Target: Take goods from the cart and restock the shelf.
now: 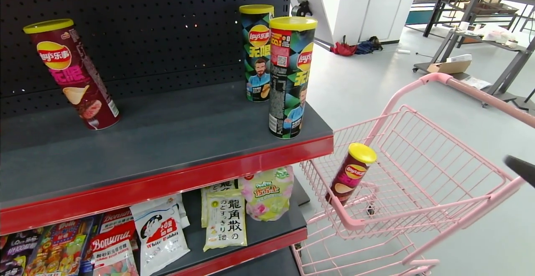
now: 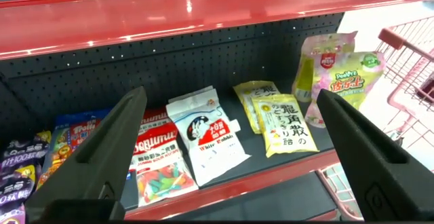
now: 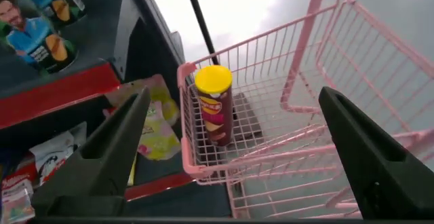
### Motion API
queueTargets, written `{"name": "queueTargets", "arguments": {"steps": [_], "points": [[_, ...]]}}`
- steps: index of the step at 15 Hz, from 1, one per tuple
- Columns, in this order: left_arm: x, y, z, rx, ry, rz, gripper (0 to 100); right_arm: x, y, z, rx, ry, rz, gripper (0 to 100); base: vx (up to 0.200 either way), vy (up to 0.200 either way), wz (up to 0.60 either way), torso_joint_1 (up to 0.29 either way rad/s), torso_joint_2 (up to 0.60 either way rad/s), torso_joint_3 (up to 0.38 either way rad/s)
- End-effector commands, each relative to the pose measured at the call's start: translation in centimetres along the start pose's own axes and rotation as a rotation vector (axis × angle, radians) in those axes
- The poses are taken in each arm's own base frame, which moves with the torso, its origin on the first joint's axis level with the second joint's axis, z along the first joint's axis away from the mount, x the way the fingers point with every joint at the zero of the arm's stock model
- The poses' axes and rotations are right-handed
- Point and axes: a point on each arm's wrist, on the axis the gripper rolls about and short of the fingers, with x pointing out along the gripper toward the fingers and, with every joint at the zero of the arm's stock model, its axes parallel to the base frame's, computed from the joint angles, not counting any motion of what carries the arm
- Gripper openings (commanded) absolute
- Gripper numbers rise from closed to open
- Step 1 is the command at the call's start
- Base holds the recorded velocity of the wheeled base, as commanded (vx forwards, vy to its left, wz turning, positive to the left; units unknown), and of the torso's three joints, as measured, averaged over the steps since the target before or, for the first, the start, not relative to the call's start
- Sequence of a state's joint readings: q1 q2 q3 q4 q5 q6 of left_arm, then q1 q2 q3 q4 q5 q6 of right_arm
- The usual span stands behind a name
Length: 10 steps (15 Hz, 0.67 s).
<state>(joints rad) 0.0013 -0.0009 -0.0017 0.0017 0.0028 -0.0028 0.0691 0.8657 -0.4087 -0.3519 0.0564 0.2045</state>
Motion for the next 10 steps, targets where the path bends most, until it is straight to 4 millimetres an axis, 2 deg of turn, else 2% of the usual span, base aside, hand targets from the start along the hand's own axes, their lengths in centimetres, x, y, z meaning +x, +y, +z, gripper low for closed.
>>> {"name": "queueTargets", "arguments": {"steps": [1,2,4,10], "points": [[0.0,0.0,0.0,0.000,0.001,0.001,100,14.4,0.4,-8.1,0.037,0.331,0.076,100,0.000,0.000,0.00,0.000,0.00,0.000],[0.0,0.0,0.0,0.000,0.001,0.001,100,15.6,0.7,-9.9,0.032,0.375,0.102,100,0.000,0.000,0.00,0.000,0.00,0.000],[0.0,0.0,0.0,0.001,0.001,0.001,100,17.3,1.0,-11.4,0.026,0.398,0.118,100,0.000,0.000,0.00,0.000,0.00,0.000],[0.0,0.0,0.0,0.003,0.001,0.001,100,19.7,1.3,-13.2,0.022,0.443,0.122,100,0.000,0.000,0.00,0.000,0.00,0.000]]}}
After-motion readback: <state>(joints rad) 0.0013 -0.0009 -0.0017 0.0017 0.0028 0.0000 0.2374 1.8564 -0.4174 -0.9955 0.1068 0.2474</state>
